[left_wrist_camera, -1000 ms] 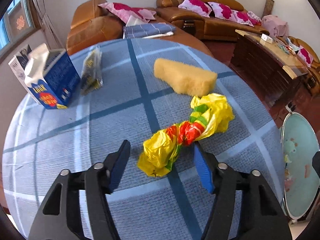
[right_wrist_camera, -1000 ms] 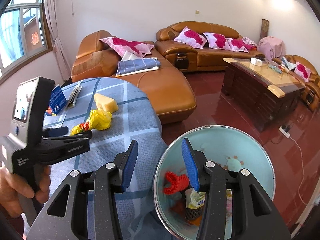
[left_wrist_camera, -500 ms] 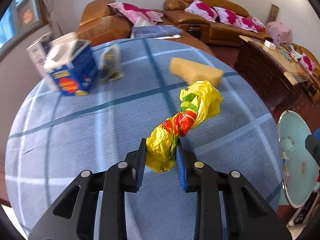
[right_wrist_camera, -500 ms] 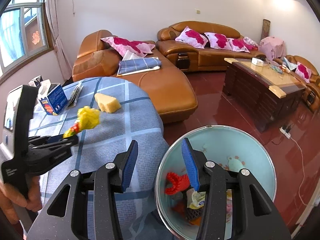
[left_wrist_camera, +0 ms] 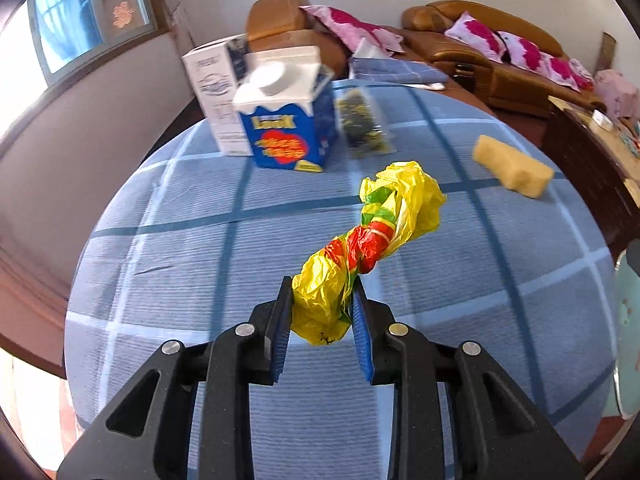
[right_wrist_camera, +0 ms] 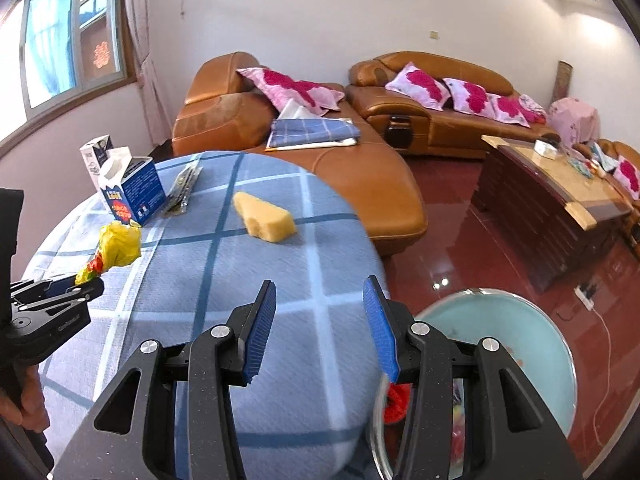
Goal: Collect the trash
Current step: 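Grasp the yellow sponge with the right tool while the left tool holds the wrapper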
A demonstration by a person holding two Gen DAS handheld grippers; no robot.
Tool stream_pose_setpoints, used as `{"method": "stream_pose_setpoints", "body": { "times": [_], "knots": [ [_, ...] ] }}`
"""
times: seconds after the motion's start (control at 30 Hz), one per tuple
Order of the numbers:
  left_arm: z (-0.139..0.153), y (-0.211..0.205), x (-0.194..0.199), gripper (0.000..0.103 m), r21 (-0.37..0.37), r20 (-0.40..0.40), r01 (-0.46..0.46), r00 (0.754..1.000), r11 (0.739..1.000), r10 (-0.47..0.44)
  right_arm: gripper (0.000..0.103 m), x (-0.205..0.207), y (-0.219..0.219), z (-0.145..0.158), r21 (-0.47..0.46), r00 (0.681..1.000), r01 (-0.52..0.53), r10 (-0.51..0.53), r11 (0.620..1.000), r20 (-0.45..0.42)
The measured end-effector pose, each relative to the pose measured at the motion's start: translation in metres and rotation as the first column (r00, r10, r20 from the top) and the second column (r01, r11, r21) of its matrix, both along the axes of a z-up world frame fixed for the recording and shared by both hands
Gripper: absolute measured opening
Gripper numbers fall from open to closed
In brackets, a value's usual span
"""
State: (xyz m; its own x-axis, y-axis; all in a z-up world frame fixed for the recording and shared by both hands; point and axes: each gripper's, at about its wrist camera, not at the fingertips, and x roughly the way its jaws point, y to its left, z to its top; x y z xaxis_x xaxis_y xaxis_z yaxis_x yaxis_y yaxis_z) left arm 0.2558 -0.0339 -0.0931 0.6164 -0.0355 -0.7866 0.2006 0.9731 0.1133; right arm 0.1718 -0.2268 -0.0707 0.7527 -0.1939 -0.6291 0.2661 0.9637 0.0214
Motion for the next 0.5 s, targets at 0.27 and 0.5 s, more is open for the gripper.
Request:
{"method": "stream_pose_setpoints", "body": {
  "times": [0.27, 0.5],
  "knots": [
    [-0.008, 0.022, 0.013, 0.028, -0.018, -0.012, -0.039, 0.999, 0.999, 0.038, 0.048, 0.044, -0.002, -0.005, -0.005, 0.998, -0.060, 0.060, 0.998, -0.029],
    [-0.015, 0.037, 0.025, 0.028, -0.043, -0.040, -0.066, 0.997, 0.997, 0.064, 0.049, 0.092, 0.004, -0.011, -0.039, 0.989, -0.132, 0.130, 0.990, -0.064]
  ]
}}
